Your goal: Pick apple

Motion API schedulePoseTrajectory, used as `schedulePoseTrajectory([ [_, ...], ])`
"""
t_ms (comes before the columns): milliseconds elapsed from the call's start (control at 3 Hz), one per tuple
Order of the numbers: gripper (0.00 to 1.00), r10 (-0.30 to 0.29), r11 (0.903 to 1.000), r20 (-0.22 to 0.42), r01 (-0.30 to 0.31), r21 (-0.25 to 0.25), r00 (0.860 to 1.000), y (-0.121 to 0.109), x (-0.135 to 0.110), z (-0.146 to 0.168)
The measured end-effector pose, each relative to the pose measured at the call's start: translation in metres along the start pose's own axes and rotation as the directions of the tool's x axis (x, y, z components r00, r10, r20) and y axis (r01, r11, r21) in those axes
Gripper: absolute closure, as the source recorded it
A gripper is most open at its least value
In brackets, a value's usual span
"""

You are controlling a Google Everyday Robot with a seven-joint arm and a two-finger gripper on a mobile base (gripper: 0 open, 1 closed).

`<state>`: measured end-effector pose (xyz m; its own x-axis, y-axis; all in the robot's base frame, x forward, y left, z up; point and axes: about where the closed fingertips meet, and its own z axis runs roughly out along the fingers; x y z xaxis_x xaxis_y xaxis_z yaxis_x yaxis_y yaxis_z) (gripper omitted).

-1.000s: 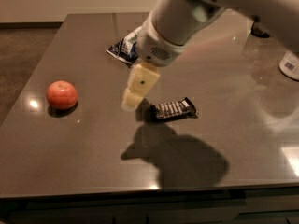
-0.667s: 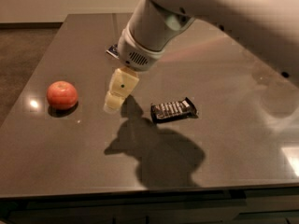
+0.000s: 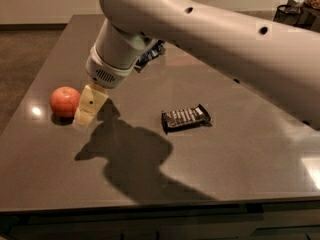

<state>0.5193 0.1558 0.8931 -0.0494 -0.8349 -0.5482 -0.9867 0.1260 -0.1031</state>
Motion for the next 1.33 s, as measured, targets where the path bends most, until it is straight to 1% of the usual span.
schedulePoseTrajectory([
  [333, 0.00, -0.006, 0.9999, 0.001, 0.006, -0.008, 1.000, 0.001, -0.017, 0.028],
  [1000, 0.02, -0.007, 0.9994, 0.004, 0.007, -0.035, 1.000, 0.004, -0.045, 0.067],
  [1333, 0.25, -0.009, 0.9992, 0.002, 0.009, -0.040, 1.000, 0.003, -0.052, 0.077],
])
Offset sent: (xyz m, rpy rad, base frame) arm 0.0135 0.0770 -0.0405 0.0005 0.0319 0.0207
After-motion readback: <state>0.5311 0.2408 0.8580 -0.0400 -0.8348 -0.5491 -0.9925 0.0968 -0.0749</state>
